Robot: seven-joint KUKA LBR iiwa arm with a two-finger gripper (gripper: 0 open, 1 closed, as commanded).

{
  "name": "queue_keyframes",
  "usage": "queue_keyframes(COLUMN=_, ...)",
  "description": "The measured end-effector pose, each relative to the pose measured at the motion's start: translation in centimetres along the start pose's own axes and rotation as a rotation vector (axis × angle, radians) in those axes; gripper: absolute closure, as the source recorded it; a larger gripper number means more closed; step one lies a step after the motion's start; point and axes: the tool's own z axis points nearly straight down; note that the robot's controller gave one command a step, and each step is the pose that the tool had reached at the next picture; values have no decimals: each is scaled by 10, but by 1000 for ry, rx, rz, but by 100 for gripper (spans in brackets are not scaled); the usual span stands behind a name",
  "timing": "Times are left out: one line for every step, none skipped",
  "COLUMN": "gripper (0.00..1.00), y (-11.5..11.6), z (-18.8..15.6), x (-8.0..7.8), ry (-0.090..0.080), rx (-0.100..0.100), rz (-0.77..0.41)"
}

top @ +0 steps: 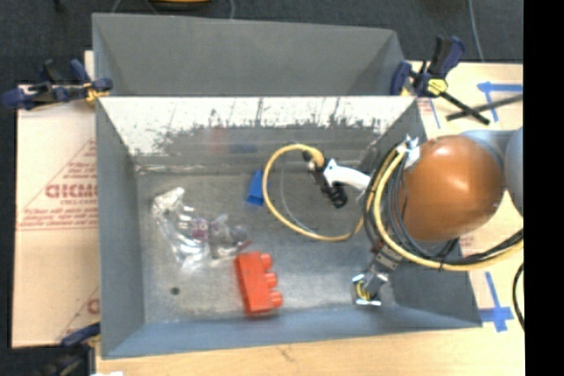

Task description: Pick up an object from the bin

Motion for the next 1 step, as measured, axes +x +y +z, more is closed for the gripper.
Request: queue_keyframes(gripper=100, y=-2, z=-114, x=5, ry=7, rx=4, rz=191)
